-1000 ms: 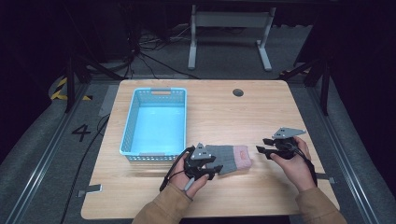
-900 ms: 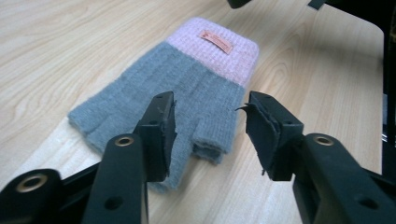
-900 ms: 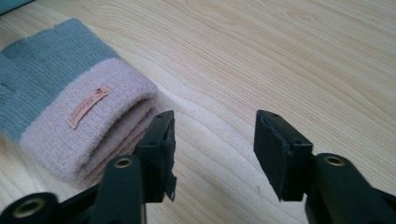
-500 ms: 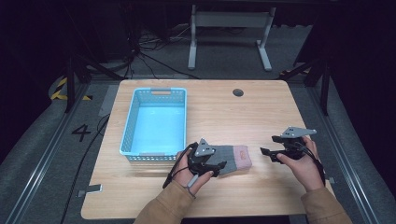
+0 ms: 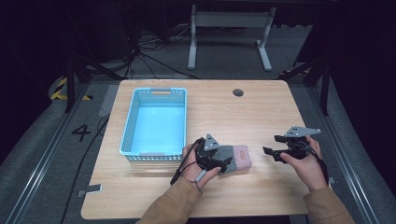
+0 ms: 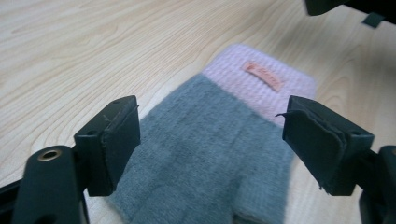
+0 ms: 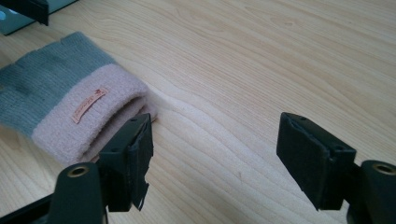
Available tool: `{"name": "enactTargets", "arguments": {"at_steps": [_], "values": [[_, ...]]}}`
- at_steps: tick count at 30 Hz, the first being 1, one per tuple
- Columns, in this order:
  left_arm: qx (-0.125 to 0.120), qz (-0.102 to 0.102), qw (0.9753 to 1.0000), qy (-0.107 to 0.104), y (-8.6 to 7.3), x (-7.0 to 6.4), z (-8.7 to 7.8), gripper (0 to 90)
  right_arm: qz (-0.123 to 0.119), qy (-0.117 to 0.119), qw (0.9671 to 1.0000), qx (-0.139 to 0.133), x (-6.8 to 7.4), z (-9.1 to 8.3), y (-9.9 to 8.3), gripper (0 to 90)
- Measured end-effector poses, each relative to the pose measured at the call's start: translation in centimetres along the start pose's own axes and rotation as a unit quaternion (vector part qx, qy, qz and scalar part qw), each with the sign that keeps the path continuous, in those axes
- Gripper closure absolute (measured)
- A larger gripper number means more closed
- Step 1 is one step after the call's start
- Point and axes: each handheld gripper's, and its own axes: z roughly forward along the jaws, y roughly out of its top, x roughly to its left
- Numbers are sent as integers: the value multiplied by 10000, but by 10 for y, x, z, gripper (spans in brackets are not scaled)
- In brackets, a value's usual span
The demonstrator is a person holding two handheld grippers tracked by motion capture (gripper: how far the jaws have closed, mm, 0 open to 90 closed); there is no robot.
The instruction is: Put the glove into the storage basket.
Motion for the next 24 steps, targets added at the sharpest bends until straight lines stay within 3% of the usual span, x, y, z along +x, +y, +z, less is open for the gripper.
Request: {"name": "enactTargets", "arguments": {"at_steps": [13, 17, 24], "values": [[392, 123, 9991, 64, -8, 6, 25, 191, 0, 62, 10000, 41, 0, 2, -1, 285], [427, 73, 9990, 85, -10, 5, 28, 183, 9, 88, 9999, 48, 1, 3, -2, 285], [461, 283, 9984, 181, -12, 1, 32, 164, -2, 68, 10000, 34, 2, 4, -2, 284]]}}
